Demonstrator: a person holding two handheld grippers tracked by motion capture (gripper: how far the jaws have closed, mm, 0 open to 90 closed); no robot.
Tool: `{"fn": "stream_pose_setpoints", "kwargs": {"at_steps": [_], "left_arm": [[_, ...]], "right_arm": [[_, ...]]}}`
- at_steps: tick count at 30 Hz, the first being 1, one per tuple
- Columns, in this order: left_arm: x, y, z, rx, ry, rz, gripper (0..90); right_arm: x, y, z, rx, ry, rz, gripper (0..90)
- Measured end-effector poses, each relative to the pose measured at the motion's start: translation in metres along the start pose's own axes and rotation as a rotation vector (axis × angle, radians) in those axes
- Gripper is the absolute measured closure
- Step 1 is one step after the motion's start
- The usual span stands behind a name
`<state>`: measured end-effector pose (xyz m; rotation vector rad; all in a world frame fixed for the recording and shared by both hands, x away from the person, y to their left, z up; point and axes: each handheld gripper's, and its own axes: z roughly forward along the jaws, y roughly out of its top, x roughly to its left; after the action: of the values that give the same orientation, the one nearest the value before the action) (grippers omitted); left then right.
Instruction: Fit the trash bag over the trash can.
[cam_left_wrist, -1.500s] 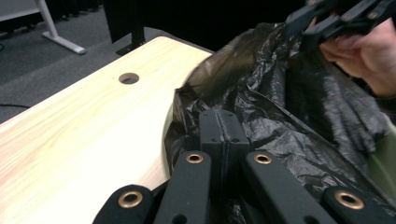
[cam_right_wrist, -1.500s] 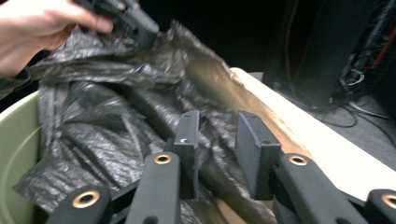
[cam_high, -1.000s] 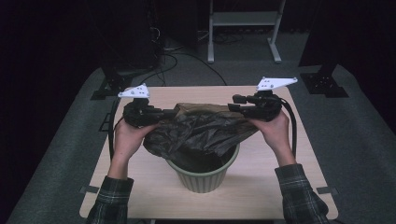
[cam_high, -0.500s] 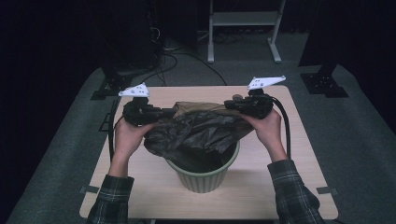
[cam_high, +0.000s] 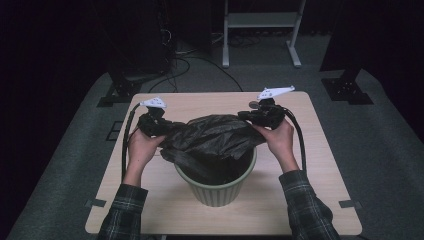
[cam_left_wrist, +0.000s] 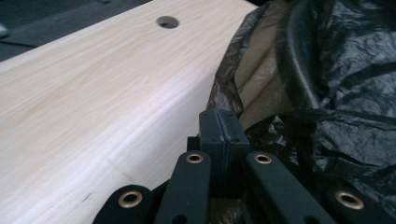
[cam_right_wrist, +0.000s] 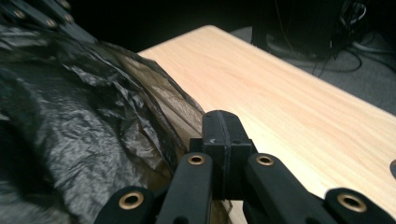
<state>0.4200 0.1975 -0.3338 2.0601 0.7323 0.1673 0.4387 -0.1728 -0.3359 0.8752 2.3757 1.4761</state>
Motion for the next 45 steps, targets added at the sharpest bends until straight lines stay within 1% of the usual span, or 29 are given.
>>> {"fn": "stream_pose_setpoints", "kwargs": {"at_steps": [2, 4, 5, 6, 7, 8, 9, 10, 13, 14, 16, 17, 18, 19, 20, 22, 23, 24, 25, 29, 31, 34, 36, 39, 43, 45], "left_arm": [[0.000, 0.000, -0.002, -0.013, -0.018, 0.002, 90.0], [-0.001, 0.000, -0.004, -0.026, -0.031, 0.001, 90.0], [-0.001, 0.000, -0.005, -0.030, -0.031, -0.003, 90.0], [-0.001, 0.001, -0.005, -0.028, -0.030, 0.001, 90.0], [-0.001, 0.001, -0.006, -0.030, -0.032, -0.001, 90.0], [-0.001, 0.001, -0.006, -0.029, -0.034, 0.000, 90.0], [-0.002, 0.001, -0.006, -0.029, -0.039, 0.002, 90.0], [-0.002, 0.001, -0.006, -0.031, -0.044, 0.003, 90.0], [-0.004, 0.001, -0.006, -0.035, -0.049, 0.006, 90.0], [-0.005, 0.001, -0.006, -0.034, -0.048, 0.007, 90.0], [-0.005, 0.001, -0.006, -0.034, -0.053, 0.006, 90.0], [-0.005, 0.001, -0.006, -0.033, -0.054, 0.009, 90.0], [-0.005, 0.001, -0.006, -0.033, -0.059, 0.012, 90.0], [-0.006, 0.001, -0.006, -0.034, -0.060, 0.010, 90.0], [-0.006, 0.001, -0.007, -0.035, -0.060, 0.010, 90.0], [-0.005, 0.000, -0.008, -0.038, -0.059, 0.011, 90.0], [-0.005, -0.001, -0.009, -0.037, -0.058, 0.010, 90.0], [-0.005, -0.001, -0.009, -0.035, -0.056, 0.010, 90.0], [-0.005, -0.002, -0.010, -0.035, -0.057, 0.008, 90.0], [-0.006, -0.004, -0.012, -0.040, -0.055, -0.002, 90.0], [-0.007, -0.006, -0.014, -0.045, -0.056, -0.006, 90.0], [-0.009, -0.010, -0.015, -0.042, -0.056, -0.010, 90.0], [-0.011, -0.011, -0.016, -0.043, -0.057, -0.014, 90.0], [-0.014, -0.013, -0.018, -0.041, -0.054, -0.016, 90.0], [-0.018, -0.014, -0.023, -0.046, -0.050, -0.016, 90.0], [-0.020, -0.015, -0.026, -0.048, -0.055, -0.017, 90.0]], "right_arm": [[0.000, 0.001, -0.007, -0.042, 0.001, 0.008, 79.6], [0.001, 0.004, -0.017, -0.092, 0.006, 0.014, 71.3], [0.002, 0.006, -0.022, -0.116, 0.009, 0.012, 66.5], [0.003, 0.008, -0.026, -0.140, 0.028, 0.011, 64.6], [0.005, 0.010, -0.029, -0.148, 0.056, 0.010, 62.8], [0.008, 0.013, -0.031, -0.154, 0.069, -0.004, 60.7], [0.009, 0.014, -0.031, -0.156, 0.075, -0.012, 60.4], [0.013, 0.017, -0.031, -0.150, 0.092, -0.025, 59.0], [0.019, 0.021, -0.024, -0.127, 0.114, -0.045, 57.6], [0.020, 0.021, -0.021, -0.121, 0.125, -0.048, 57.7], [0.022, 0.021, -0.013, -0.089, 0.144, -0.050, 57.6], [0.022, 0.021, -0.011, -0.079, 0.145, -0.050, 57.7], [0.022, 0.021, -0.008, -0.065, 0.147, -0.052, 60.1], [0.022, 0.020, -0.005, -0.051, 0.144, -0.052, 64.5], [0.022, 0.020, -0.004, -0.043, 0.142, -0.055, 73.1], [0.023, 0.019, -0.006, -0.053, 0.144, -0.067, 83.5], [0.024, 0.019, -0.007, -0.058, 0.140, -0.073, 86.8], [0.025, 0.020, -0.010, -0.065, 0.139, -0.079, 86.9], [0.027, 0.020, -0.012, -0.072, 0.144, -0.082, 89.6], [0.036, 0.018, -0.025, -0.087, 0.155, -0.107, 89.9], [0.042, 0.014, -0.033, -0.093, 0.163, -0.121, 89.9], [0.051, 0.005, -0.048, -0.113, 0.177, -0.138, 89.9], [0.058, -0.002, -0.057, -0.116, 0.181, -0.148, 89.9], [0.066, -0.009, -0.067, -0.123, 0.193, -0.156, 89.9], [0.081, -0.022, -0.083, -0.126, 0.207, -0.179, 89.9], [0.088, -0.027, -0.089, -0.134, 0.226, -0.180, 89.9]]}}
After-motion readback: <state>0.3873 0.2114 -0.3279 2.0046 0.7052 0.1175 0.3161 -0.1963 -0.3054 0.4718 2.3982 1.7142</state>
